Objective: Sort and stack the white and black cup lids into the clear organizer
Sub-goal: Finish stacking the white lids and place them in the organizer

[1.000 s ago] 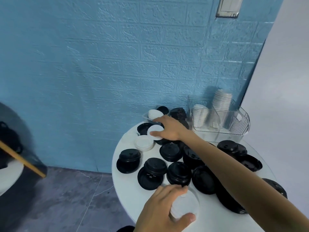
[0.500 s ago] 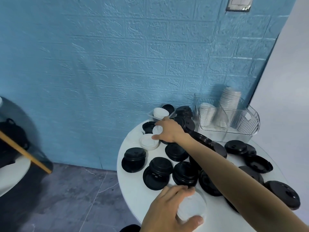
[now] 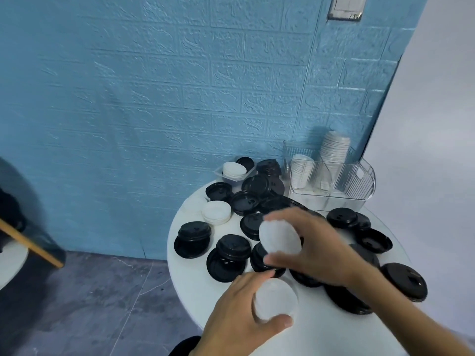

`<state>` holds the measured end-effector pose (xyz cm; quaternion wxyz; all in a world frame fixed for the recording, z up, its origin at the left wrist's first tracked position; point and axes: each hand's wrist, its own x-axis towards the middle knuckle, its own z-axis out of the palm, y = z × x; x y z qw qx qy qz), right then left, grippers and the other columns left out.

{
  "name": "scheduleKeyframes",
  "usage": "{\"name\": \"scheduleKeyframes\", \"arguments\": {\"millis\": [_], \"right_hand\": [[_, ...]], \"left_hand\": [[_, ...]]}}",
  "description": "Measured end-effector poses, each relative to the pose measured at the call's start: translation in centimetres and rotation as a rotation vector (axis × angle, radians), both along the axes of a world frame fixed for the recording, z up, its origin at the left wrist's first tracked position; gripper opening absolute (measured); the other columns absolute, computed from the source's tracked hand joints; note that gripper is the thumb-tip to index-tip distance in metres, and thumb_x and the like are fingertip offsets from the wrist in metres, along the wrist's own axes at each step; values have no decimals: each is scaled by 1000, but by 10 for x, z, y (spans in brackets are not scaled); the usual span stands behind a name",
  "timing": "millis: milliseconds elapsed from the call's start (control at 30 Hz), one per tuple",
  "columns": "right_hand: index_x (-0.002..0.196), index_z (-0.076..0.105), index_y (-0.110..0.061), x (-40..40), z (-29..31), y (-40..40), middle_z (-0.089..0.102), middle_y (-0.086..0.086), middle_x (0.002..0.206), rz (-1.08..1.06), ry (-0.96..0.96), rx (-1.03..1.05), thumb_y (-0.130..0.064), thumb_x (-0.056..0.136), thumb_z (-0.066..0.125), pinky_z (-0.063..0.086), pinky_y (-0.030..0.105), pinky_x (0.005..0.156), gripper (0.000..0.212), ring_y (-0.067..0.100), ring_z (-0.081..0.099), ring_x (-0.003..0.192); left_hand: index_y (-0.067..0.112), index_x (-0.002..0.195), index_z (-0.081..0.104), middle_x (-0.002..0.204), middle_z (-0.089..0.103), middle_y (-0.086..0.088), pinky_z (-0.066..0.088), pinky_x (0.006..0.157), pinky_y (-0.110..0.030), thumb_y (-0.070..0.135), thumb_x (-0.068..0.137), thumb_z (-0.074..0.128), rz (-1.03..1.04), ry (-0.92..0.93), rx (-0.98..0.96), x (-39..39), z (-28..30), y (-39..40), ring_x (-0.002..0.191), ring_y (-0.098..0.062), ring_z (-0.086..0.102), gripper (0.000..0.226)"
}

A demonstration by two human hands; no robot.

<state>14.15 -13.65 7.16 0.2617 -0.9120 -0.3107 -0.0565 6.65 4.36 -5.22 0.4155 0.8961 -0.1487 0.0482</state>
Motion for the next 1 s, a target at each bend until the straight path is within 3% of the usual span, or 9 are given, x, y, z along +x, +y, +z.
{"name": "scheduleKeyframes", "arguments": {"millis": [100,267,400,567,700,767,900,1000], "right_hand": [[130,51,-53,-33,-38,-9,49,-37,131,27,87,14,-77,70,72,42,23,103,67,-10,47,123],[126,52,-56,-48,-68,-11,48,-36,131,-5,117,87,-70,72,75,44,28,101,60,-5,47,124],[127,54,-56,-52,-75,-9,48,-36,131,-18,151,111,-74,70,74,42,27,104,63,-5,45,127],[136,54,-52,-54,-88,-9,44,-40,136,-22,257,103,-79,74,67,37,28,112,69,-9,37,133],[137,39,-64,-61,-95,-11,23,-52,144,5,287,65,-77,91,45,26,26,118,48,-17,22,139],[144,35,-60,-64,-95,-9,20,-49,149,27,265,43,-72,98,36,23,27,120,47,-16,19,143],[144,49,-45,-62,-93,-5,39,-38,146,37,286,127,-60,98,53,31,35,118,49,-9,35,140],[140,52,-46,-62,-93,-3,43,-38,142,41,268,121,-55,94,62,36,32,115,48,-9,41,135]], "left_hand": [[78,124,28,122,42,51,44,86,-17,78,61,75,53,25,-39,0,0,-2,115,18,43,79],[71,139,27,125,45,49,52,97,-27,84,48,81,76,62,-61,-1,-4,-1,116,14,48,107],[73,144,16,137,53,36,49,107,-30,95,39,76,76,100,-117,-3,-2,1,130,7,49,123],[67,144,26,139,43,45,44,108,-20,87,51,79,30,42,-74,-5,-3,4,131,16,42,109],[64,146,28,139,41,42,46,103,-18,78,67,76,14,-13,-74,-8,-1,1,131,14,44,94],[63,145,30,141,42,39,48,103,-22,76,70,76,1,-22,-81,-9,1,1,132,10,46,89],[61,148,32,140,46,37,46,107,-24,73,65,82,-18,-11,-72,-7,0,3,134,6,46,98],[63,148,31,138,46,38,45,107,-24,74,58,85,-30,-2,-50,-6,-1,6,133,6,46,105]]}}
